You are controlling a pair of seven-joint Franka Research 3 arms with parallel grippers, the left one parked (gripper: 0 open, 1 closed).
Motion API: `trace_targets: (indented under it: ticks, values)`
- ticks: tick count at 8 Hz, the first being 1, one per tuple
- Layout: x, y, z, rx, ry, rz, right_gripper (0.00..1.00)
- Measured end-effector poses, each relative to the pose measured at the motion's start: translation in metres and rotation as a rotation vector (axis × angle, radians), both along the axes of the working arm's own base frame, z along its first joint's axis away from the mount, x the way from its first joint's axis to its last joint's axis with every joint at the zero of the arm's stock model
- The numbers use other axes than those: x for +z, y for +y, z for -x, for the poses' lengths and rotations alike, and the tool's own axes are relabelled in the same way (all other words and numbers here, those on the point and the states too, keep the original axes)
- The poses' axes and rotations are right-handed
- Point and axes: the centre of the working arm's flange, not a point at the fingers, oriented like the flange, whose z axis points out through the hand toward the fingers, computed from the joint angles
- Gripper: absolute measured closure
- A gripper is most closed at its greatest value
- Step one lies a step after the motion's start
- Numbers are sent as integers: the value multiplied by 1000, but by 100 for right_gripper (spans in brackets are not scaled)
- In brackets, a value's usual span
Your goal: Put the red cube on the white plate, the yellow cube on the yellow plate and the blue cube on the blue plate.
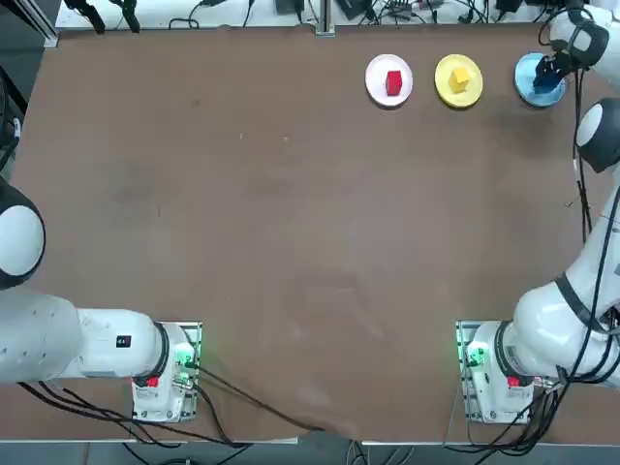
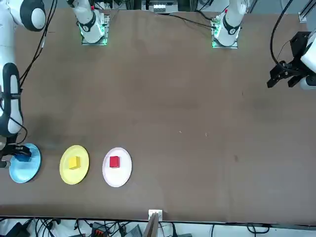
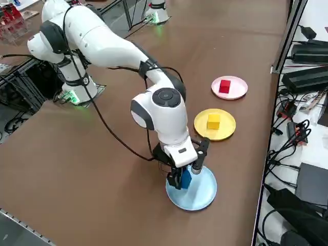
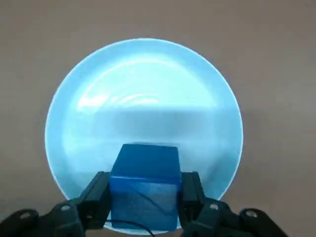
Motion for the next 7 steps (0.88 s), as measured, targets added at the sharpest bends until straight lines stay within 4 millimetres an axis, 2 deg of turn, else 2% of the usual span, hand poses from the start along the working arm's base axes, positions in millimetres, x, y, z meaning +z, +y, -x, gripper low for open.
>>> trace_targets:
  ticks: [1, 3, 4, 5, 6, 7]
  values:
    - [-4, -3, 0, -3, -11, 4, 29]
    - [-2, -2, -4, 1, -44, 14, 1]
    - [4, 3, -9, 6, -64, 14, 0]
    - [25, 10, -16, 14, -93, 14, 0]
    - [60, 19, -21, 25, -107, 8, 0]
    - [108, 29, -22, 34, -104, 0, 0]
